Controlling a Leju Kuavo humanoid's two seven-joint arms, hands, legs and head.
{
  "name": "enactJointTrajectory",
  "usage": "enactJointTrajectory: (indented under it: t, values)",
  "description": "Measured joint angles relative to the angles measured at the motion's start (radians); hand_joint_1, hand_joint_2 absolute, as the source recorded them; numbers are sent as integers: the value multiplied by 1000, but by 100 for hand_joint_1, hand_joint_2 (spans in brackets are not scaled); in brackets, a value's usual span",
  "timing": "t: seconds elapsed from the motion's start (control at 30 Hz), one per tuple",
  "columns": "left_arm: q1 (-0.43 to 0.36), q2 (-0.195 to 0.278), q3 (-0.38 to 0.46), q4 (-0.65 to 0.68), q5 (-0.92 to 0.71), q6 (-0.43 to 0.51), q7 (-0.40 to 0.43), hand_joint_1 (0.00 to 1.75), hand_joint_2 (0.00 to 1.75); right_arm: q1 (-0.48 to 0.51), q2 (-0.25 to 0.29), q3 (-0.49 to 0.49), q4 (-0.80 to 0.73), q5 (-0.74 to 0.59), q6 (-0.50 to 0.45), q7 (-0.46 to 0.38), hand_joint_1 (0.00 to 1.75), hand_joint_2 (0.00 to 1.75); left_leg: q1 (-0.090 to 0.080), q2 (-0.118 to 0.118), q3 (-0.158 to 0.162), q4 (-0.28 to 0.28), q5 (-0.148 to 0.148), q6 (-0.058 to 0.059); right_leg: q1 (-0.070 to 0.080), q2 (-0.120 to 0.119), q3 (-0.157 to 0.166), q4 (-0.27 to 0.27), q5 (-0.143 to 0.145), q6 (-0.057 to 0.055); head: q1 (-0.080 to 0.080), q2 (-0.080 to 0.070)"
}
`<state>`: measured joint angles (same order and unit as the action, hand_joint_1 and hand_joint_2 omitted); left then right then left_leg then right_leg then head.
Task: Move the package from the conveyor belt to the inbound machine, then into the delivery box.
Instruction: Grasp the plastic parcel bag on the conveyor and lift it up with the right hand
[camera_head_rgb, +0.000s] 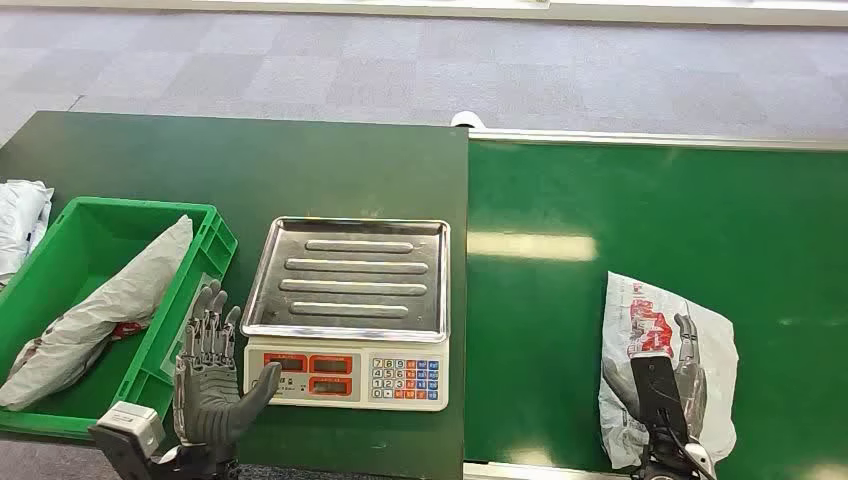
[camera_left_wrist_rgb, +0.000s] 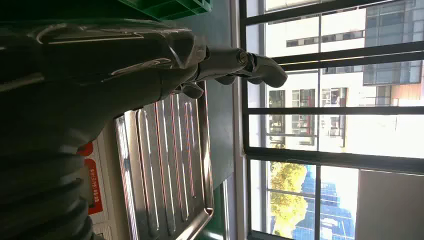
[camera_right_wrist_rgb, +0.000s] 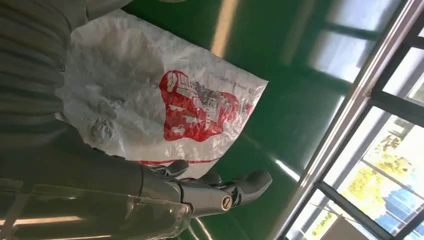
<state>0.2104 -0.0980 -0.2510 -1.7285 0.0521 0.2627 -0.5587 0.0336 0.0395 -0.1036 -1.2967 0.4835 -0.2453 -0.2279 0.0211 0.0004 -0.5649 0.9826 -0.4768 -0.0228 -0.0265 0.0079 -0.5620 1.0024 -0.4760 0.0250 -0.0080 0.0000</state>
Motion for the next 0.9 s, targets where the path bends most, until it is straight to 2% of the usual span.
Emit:
enactJointTrajectory:
  t: [0.1, 0.2, 0.33, 0.6, 0.9]
  values:
    - [-4, 2, -5, 6, 2, 4, -3, 0, 175, -10, 0, -10, 27, 2, 4, 24, 0, 175, 0, 0, 0, 0, 0, 0, 0, 0, 0, 0, 0, 0, 0, 0]
    - [-12, 5, -12, 17, 9, 10, -6, 0, 175, -33, 0, -20, 85, 39, 23, 97, 1, 175, 0, 0, 0, 0, 0, 0, 0, 0, 0, 0, 0, 0, 0, 0]
    - [-22, 9, -23, 35, 15, 13, -8, 0, 175, -62, -1, -22, 166, 80, 61, 141, 175, 175, 0, 0, 1, 0, 0, 0, 0, 0, 0, 0, 0, 0, 0, 0]
    - [-41, 9, -32, 56, 14, 18, -6, 0, 175, -122, -1, -19, 279, 120, 118, 157, 175, 175, 0, 1, 3, 0, 0, 0, 0, 0, 1, 0, 0, 0, 0, 0]
    - [-45, 9, -31, 63, 2, 33, -2, 0, 175, -157, -1, 1, 322, 152, 117, 148, 175, 175, 0, 1, 7, 0, 0, 0, 0, 1, 6, 0, 0, 0, 0, 0]
